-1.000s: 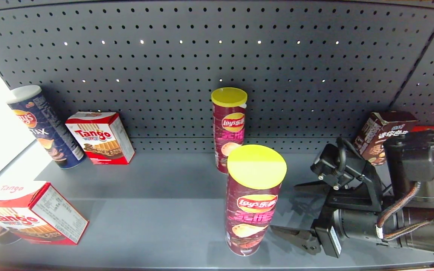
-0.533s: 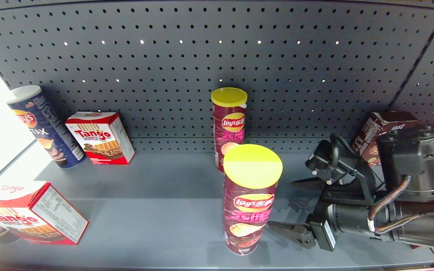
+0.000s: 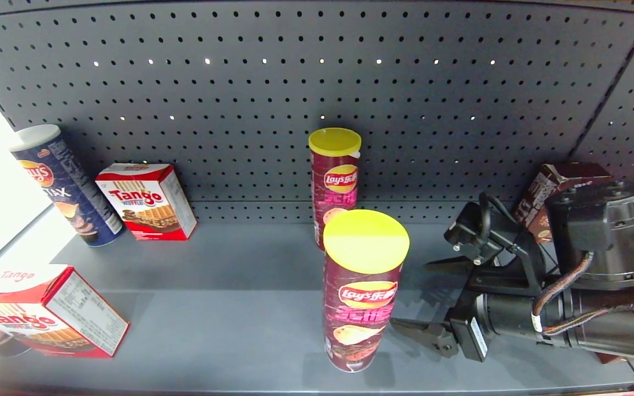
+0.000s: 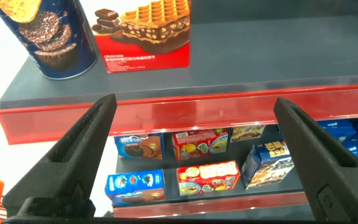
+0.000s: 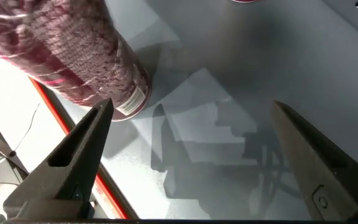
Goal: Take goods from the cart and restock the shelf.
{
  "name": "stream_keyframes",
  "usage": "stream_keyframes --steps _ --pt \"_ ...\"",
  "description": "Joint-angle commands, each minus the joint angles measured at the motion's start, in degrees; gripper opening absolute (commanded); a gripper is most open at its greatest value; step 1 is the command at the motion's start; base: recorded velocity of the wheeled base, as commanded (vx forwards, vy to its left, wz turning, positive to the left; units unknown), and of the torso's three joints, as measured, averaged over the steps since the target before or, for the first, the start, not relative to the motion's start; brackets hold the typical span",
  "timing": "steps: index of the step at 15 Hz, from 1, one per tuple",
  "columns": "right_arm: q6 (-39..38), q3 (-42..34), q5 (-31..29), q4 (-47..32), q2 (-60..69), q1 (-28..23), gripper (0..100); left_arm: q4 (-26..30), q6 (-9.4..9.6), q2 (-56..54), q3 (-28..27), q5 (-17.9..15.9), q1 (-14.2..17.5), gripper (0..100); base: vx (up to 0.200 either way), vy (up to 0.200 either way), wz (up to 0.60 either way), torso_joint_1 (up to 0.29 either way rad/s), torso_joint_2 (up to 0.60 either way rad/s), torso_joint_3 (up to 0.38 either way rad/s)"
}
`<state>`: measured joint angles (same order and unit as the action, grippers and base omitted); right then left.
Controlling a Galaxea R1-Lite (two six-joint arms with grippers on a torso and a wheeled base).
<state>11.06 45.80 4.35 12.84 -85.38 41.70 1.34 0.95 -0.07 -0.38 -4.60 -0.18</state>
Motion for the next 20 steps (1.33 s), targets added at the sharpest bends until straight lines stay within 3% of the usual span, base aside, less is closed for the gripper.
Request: stream_keyframes --steps 1,20 --pt "0.02 0.43 0.04 0.0 -0.31 0.13 100 -0.02 0.02 0.07 -0.06 -0.06 0.01 100 0.0 0.0 0.0 0.0 0.0 0.0" --pt "0.81 2.36 -0.05 0.26 -2.95 2.15 100 -0.02 -0.16 0.07 0.03 0.03 0.01 100 0.0 0.0 0.0 0.0 0.0 0.0"
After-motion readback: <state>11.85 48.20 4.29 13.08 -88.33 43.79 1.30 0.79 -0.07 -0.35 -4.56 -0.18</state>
